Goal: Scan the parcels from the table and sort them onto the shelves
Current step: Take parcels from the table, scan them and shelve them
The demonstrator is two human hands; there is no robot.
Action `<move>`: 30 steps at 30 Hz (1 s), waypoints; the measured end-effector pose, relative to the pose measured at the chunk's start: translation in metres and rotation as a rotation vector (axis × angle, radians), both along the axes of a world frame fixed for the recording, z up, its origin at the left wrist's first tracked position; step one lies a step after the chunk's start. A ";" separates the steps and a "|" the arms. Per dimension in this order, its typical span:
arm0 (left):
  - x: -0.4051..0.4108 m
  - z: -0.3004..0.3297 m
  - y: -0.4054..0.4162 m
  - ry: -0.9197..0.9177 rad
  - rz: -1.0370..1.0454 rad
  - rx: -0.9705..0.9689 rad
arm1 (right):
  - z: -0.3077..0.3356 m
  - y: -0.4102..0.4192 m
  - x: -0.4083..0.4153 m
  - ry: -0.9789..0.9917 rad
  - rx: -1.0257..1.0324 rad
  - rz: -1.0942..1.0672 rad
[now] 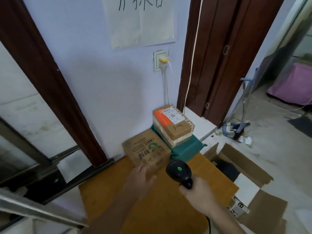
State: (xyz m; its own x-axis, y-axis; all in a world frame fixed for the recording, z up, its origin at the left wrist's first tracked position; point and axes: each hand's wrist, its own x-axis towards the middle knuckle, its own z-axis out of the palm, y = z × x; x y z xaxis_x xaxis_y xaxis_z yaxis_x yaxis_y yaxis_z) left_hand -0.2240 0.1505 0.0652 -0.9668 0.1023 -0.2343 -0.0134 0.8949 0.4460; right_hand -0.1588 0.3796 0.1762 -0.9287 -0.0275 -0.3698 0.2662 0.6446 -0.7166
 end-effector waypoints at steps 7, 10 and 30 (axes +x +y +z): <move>-0.046 -0.032 0.006 -0.041 0.169 0.012 | -0.021 0.014 -0.067 -0.083 -0.016 0.126; -0.071 -0.062 -0.002 -0.080 0.454 0.171 | -0.029 0.019 -0.088 -0.073 0.024 0.194; -0.073 -0.093 0.021 -0.224 1.041 0.624 | -0.091 0.039 -0.132 -0.238 -0.088 0.210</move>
State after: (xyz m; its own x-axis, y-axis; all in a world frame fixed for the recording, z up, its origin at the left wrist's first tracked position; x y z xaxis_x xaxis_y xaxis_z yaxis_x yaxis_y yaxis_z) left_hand -0.2968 0.1710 -0.0280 -0.5998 -0.5382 -0.5921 -0.7228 0.0470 0.6895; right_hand -0.2909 0.4182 0.0855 -0.7872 -0.2508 -0.5633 0.3008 0.6413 -0.7058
